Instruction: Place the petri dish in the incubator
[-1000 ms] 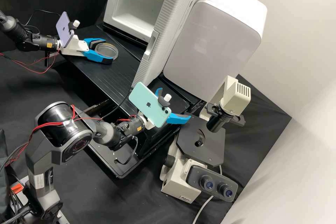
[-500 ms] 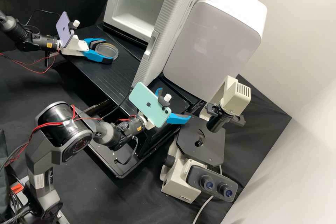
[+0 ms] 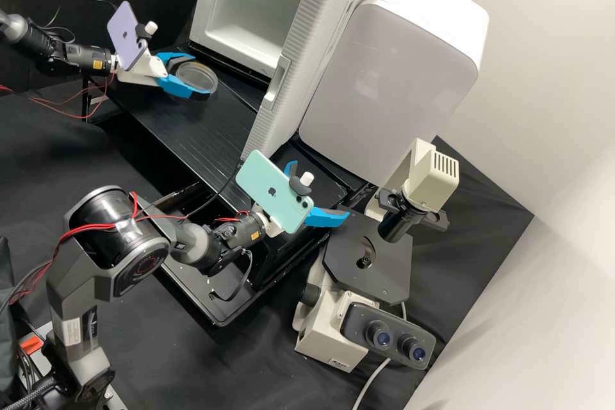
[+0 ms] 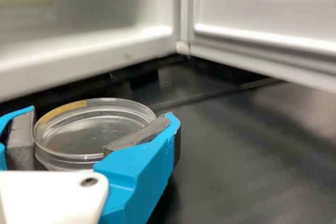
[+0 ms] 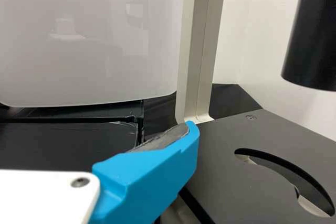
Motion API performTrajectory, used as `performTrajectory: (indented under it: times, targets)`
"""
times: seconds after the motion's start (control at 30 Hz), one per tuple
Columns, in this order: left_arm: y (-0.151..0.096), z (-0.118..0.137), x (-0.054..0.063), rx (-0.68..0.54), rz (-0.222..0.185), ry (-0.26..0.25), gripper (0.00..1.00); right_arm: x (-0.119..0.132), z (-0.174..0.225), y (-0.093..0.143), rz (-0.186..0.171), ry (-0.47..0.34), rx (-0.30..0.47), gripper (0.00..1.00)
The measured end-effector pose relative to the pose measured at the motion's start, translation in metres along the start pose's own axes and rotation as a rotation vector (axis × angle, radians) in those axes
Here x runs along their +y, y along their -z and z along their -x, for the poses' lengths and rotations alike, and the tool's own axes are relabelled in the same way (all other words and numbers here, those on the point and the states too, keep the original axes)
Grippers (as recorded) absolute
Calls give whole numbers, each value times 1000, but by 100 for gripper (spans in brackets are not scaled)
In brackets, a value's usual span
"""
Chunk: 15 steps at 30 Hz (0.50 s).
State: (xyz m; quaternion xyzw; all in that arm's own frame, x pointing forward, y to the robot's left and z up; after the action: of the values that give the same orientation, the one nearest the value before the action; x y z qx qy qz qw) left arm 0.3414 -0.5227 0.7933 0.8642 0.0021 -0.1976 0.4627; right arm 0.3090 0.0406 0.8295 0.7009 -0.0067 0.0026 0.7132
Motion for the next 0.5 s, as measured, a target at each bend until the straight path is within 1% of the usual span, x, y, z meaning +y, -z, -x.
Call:
performTrajectory:
  times: [0.1,0.2,0.5]
  targets:
    - [-2,1,10,-6,-27,-32,0,0,0,0,0,0,0,100]
    - [-4,3,15,-9,-30,-46,0,0,0,0,0,0,0,100]
    - [-5,5,19,-11,-34,-60,0,0,0,0,0,0,0,100]
